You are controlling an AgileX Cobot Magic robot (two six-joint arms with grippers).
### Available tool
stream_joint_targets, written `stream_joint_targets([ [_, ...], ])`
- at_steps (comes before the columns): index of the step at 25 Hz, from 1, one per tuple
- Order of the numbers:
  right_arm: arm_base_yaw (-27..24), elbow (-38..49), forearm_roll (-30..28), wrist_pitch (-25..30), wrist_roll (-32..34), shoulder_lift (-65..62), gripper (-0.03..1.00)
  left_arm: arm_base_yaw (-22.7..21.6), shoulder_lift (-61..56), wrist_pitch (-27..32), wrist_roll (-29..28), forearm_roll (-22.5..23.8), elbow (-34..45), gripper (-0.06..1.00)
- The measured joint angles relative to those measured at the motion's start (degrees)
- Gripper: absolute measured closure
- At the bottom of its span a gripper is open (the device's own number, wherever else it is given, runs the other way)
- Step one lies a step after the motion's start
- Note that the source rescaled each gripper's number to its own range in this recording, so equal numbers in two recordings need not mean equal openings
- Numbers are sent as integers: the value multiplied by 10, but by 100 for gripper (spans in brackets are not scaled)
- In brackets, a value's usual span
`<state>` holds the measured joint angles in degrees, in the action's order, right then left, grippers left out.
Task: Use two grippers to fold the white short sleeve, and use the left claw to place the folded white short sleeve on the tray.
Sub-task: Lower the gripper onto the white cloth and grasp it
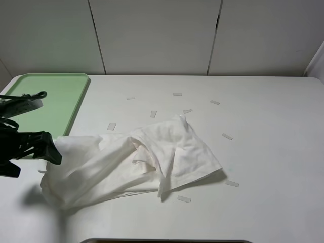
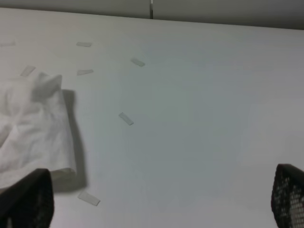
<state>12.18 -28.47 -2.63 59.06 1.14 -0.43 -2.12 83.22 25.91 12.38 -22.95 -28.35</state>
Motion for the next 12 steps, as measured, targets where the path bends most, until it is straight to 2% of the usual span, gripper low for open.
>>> stream_joint_targets([
  [9,0,0,0,0,0,0,-3,47,82,-101,4,-15,-1,1],
  [12,0,0,0,0,0,0,-3,70,128,-137,5,-36,-2,1],
])
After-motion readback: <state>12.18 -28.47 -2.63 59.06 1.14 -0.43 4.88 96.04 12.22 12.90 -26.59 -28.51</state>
